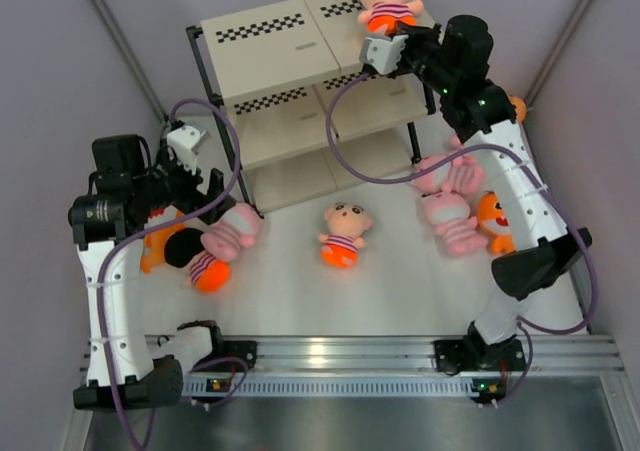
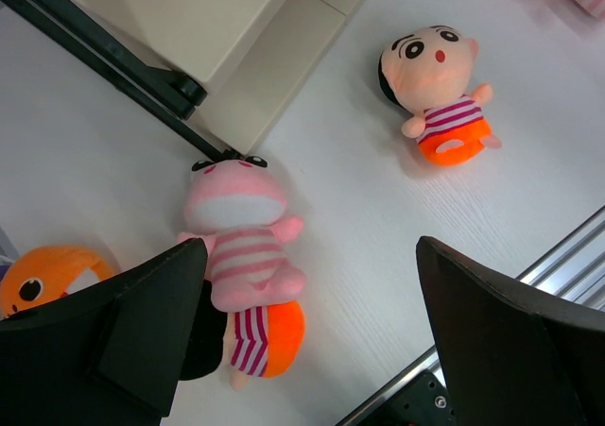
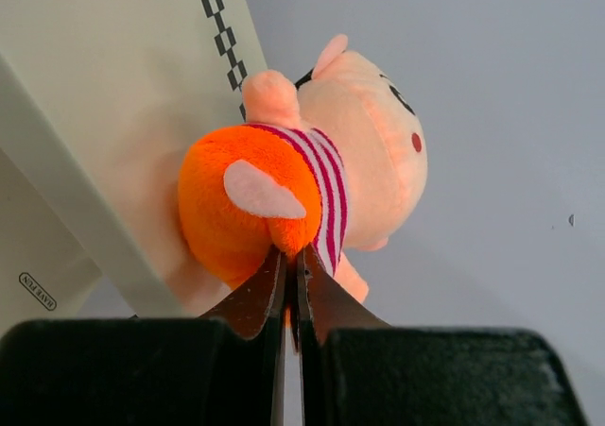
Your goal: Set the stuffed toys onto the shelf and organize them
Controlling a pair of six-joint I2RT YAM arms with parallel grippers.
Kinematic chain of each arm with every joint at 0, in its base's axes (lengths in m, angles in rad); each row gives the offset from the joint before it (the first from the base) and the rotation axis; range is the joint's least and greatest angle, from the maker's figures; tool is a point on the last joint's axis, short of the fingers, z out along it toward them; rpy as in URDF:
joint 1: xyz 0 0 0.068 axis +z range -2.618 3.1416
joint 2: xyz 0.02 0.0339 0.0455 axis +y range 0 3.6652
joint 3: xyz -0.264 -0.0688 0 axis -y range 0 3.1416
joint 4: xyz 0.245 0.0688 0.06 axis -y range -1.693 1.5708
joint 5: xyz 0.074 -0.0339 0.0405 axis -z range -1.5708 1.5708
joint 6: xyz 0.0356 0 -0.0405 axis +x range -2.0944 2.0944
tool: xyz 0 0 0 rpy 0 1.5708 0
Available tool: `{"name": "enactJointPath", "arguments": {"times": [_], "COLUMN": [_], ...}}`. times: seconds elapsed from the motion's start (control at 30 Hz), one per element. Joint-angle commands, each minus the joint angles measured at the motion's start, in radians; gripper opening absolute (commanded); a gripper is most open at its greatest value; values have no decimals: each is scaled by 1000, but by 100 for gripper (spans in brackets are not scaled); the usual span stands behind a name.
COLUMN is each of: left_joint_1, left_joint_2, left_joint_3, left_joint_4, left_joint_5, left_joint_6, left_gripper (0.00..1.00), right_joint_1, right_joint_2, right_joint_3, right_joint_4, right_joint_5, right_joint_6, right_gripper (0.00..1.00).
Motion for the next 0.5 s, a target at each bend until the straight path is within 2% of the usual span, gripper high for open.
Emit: {"name": "enactJointPath", "arguments": {"times": [0.0, 0.2, 0.23, 0.33, 0.4, 0.43, 0.47], "left_joint_1": [-2, -1, -2, -1, -1, -2, -1], "left_joint_2": [5, 14, 14, 14, 13, 10, 10], "left_joint_3": [-6, -1, -3, -10, -16, -19, -21], "left_joint_4": [2, 2, 2, 2, 2, 2, 2], "left_joint_5": [-8, 0, 0, 5, 8, 11, 9], "left_joint_6": [17, 17, 17, 19, 19, 19, 22], "left_gripper": [98, 98, 98, 98, 98, 98, 98], "right_joint_1": [-23, -45, -46, -48, -48, -48, -46], "right_joint_2": [-10, -22, -27, -44, -67, -76, -100], "right_joint_3": [56, 24, 22, 10, -1, -9, -24], "right_joint_4": [67, 82, 83, 109, 117, 125, 129], "right_joint_5": [-66, -91, -92, -99, -112, -115, -126], "right_joint_6": [11, 25, 31, 51, 72, 81, 88], "right_gripper": [0, 3, 16, 45, 53, 63, 68]}}
